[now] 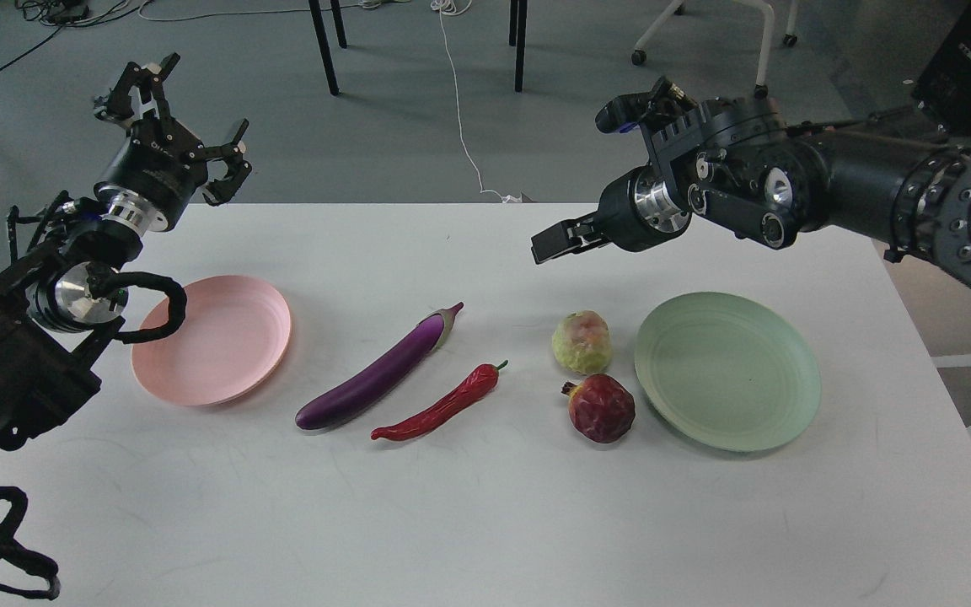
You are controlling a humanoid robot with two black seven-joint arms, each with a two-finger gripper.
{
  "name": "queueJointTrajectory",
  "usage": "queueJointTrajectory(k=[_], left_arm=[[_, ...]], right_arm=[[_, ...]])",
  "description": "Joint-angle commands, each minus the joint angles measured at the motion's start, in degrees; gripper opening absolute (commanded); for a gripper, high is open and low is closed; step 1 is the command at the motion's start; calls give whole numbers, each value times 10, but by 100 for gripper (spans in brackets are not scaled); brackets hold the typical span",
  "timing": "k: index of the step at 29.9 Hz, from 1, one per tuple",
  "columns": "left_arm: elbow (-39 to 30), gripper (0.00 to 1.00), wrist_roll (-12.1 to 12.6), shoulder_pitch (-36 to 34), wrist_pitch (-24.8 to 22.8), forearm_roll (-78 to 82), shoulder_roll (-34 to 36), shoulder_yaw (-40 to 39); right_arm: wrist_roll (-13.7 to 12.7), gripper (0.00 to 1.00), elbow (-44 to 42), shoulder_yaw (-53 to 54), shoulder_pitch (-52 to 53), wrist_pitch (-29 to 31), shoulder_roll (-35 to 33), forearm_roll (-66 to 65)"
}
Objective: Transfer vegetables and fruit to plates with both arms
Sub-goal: 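Move the right gripper over the pale green-yellow fruit, then grasp the pale fruit with the right gripper and lift it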
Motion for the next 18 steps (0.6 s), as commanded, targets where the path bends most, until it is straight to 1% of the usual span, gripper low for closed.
queueJointTrajectory(k=[1,4,11,13,15,16,18], left_arm=[[0,98,-1,1,-3,0,2,1],[0,98,-2,2,-7,0,1,2],[0,98,-1,1,-8,0,1,2],[1,98,-1,1,-8,0,1,1],[1,98,-1,1,-8,0,1,2],[1,98,-1,1,-8,0,2,2],[3,98,0,1,-8,0,2,2]], right_arm=[[0,96,5,-8,-35,0,4,-2],[0,95,5,-8,-58,-4,4,-1],[0,95,6,-9,-65,-5,4,-1],[0,93,6,-9,-73,-5,4,-3],[0,88,6,-10,-80,-4,4,-3],[0,82,5,-10,-84,-5,4,-3],[-1,72,4,-10,-91,-8,4,-3]])
